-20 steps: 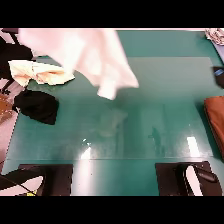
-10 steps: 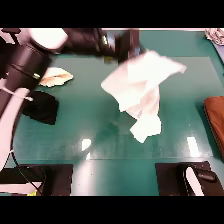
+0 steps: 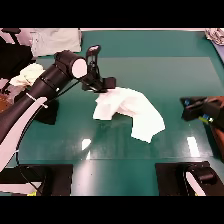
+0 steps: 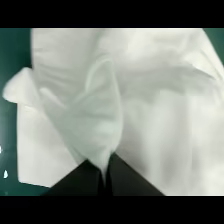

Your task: Fold the shirts.

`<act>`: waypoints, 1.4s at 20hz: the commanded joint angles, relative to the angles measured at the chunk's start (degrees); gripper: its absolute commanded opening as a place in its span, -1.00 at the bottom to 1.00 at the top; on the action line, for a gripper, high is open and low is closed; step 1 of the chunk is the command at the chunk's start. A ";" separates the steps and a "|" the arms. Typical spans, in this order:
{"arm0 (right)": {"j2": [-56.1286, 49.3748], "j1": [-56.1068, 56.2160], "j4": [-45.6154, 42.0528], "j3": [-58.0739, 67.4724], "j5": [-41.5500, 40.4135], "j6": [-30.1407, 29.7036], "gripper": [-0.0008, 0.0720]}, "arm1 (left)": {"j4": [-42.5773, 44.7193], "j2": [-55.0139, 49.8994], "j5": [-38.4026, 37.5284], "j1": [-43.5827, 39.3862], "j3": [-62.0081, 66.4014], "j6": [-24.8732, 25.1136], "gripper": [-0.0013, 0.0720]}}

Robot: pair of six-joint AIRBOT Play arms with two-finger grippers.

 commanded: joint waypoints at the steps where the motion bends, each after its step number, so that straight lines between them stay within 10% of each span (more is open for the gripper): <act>1: 5.97 1.38 -1.07 -6.43 5.53 6.95 -0.92 | 8.22 -0.04 -1.25 3.10 -0.68 -3.50 0.10; 2: 7.56 1.38 -1.07 -7.32 6.16 7.56 -0.91 | 8.20 -0.04 -2.19 4.79 -0.68 -3.52 0.93; 8: 10.16 1.38 -1.11 -8.24 9.16 8.17 -0.79 | 7.06 3.13 -11.37 13.29 0.85 4.98 0.96; 15: -6.10 1.38 -1.14 -4.83 6.51 8.81 -0.61 | -0.74 10.60 -15.82 3.21 -3.91 19.47 0.96; 28: -25.33 1.38 -1.16 5.73 6.58 6.82 -0.42 | -4.07 10.60 2.51 -8.15 -13.66 16.92 0.99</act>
